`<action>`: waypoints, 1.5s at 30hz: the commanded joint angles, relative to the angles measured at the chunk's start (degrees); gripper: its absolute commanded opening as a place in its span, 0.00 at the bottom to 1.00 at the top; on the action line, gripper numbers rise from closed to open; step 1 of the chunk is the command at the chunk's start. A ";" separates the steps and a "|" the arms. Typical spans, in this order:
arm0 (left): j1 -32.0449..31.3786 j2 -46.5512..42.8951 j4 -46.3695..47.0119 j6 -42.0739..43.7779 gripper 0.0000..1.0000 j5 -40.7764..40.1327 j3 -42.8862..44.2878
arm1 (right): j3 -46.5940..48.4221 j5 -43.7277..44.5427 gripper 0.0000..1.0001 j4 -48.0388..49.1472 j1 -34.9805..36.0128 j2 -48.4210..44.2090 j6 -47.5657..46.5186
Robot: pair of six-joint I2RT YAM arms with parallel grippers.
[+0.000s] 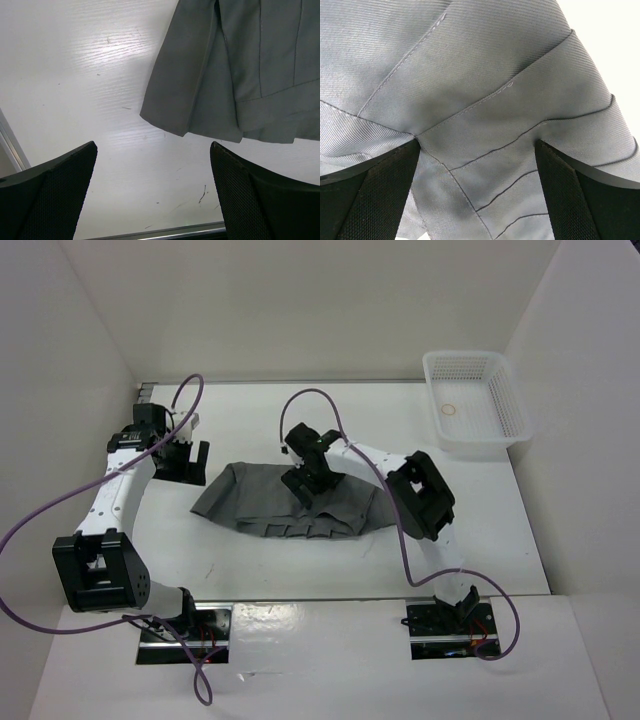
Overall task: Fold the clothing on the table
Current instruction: Fold the skirt
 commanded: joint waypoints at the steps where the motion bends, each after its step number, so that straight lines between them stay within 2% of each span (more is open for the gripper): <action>1: 0.33 -0.92 1.02 -0.35 0.99 0.04 0.24 | 0.15 8.87 1.00 4.21 -0.91 4.14 -9.08; 11: 0.33 -0.92 1.55 0.19 0.99 1.10 -0.28 | -1.78 11.86 1.00 10.53 -3.89 2.39 -28.77; 18: 0.33 -0.92 1.55 0.71 0.99 1.70 -0.80 | -2.58 13.46 1.00 15.29 -6.96 0.62 -36.44; 22: 0.33 -0.92 1.55 0.71 0.99 2.94 -1.42 | 1.63 9.16 1.00 10.65 -6.97 -2.87 -34.70; 26: 0.33 -0.05 4.27 1.94 0.99 6.80 -1.42 | 9.62 -3.12 1.00 3.26 -6.97 -8.41 -30.12; 31: 0.33 8.90 5.86 3.61 0.99 21.64 4.10 | 11.93 -13.96 1.00 -2.89 -8.54 -16.77 -28.18; 36: -1.69 20.33 7.09 5.63 0.99 31.05 11.22 | 2.63 -16.17 1.00 -2.74 -13.82 -22.57 -26.52; 40: -2.21 27.88 8.32 6.34 0.98 34.49 15.71 | -6.33 -16.86 1.00 -1.59 -17.69 -28.89 -25.28; 45: -2.21 33.26 9.02 8.10 0.93 35.64 18.88 | -10.48 -16.87 1.00 -2.99 -23.56 -32.68 -25.28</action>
